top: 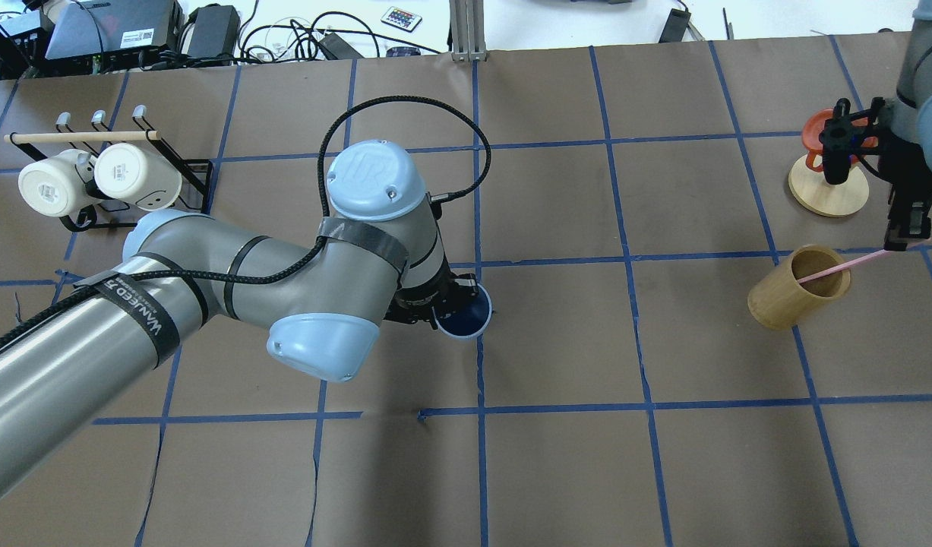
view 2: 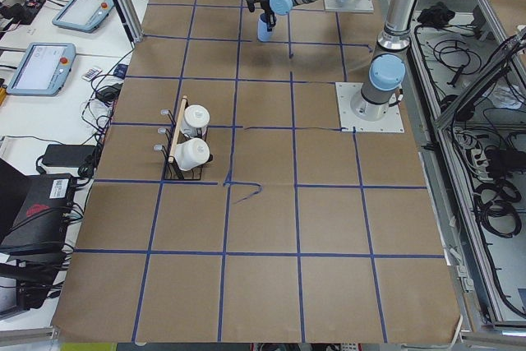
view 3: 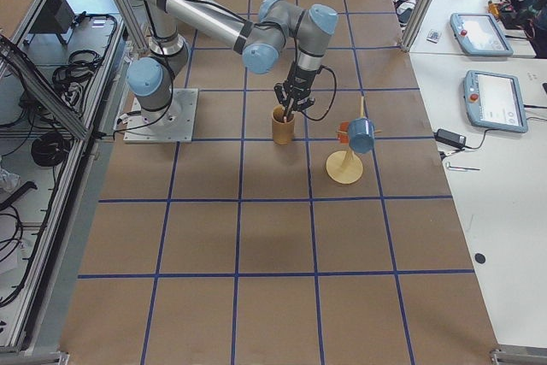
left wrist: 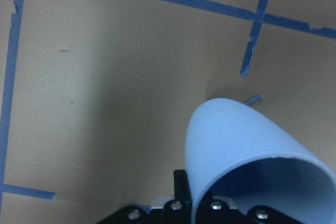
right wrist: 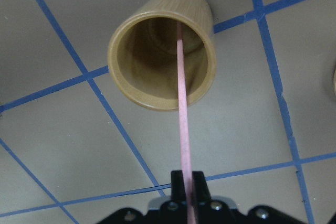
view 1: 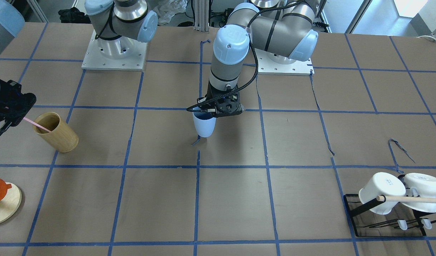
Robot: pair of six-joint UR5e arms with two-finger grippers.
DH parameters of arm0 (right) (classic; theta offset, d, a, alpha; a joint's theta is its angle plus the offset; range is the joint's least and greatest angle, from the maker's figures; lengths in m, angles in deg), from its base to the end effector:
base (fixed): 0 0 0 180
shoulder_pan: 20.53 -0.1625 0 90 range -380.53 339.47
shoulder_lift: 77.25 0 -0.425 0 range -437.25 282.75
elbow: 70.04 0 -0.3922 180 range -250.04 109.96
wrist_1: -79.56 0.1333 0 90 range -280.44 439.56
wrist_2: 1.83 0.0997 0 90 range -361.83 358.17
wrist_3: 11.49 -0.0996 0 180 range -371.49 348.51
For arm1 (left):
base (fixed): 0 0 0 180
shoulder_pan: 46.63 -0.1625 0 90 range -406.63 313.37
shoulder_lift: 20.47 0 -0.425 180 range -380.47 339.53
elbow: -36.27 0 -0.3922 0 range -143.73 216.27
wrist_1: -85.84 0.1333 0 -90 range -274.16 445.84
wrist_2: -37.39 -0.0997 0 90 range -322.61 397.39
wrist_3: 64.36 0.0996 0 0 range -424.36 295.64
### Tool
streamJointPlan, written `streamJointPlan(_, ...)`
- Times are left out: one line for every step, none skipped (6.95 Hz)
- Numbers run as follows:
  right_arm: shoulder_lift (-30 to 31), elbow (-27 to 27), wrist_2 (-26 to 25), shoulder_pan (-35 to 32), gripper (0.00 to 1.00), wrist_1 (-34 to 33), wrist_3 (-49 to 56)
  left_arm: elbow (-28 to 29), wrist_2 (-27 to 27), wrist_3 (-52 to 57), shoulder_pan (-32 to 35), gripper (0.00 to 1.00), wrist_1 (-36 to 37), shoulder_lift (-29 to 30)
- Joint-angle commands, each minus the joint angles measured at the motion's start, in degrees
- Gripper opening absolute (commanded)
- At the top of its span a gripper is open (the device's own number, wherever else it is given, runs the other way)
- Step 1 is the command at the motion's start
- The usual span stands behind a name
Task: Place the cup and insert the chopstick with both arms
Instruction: 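Carry the light blue cup with the left gripper to the table center, then set the light blue cup down and open the left gripper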
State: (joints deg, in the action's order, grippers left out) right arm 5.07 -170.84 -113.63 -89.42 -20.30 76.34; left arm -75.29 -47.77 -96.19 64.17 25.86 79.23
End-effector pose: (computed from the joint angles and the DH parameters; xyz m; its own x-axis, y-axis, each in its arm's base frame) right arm -0.0951 -0.5137 0.3530 -0.3894 -0.9110 -0.1359 -0.8721 0.3172 0.3726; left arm -0.3116 -0.4212 0.2765 -0.9792 -0.1937 0.0603 -0.1900 0.9798 0.0629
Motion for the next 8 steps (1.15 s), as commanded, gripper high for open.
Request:
streamJointPlan(0.13, 1.04, 0.61, -0.02, 0.15, 2.38, -0.11, -0.24, 1.92, 0.37, 0.11, 0.0, -0.22, 1.54)
streamJointPlan(0.04, 1.13, 0.09, -0.02, 0.19, 2.3, -0.11, -0.24, 3.06, 0.45, 0.12, 0.0, -0.22, 1.98)
streamJointPlan(-0.14, 1.13, -0.17, -0.02, 0.26, 1.78, -0.02, -0.24, 3.16, 0.45, 0.03, 0.0, -0.22, 2.34)
streamJointPlan(-0.23, 1.22, 0.61, -0.02, 0.62, 1.69, 0.06, -0.24, 3.07, 1.32, 0.03, 0.0, -0.22, 3.03)
streamJointPlan(-0.14, 1.04, 0.88, -0.02, 0.63, 1.86, -0.2, -0.24, 3.07, 1.25, 0.03, 0.0, -0.14, 3.56)
streamJointPlan(-0.31, 1.04, 0.88, -0.02, 0.76, 1.86, -0.2, -0.24, 3.16, 0.55, 0.11, 0.28, -0.14, 3.66)
streamJointPlan(-0.31, 0.61, 0.88, -0.02, 0.9, 1.86, -0.29, -0.24, 3.25, 0.19, 0.2, 0.56, -0.14, 3.66)
streamJointPlan(-0.4, 0.25, 0.88, -0.02, 0.92, 2.38, -0.37, -0.24, 3.16, 0.19, 0.2, 0.74, 0.04, 3.66)
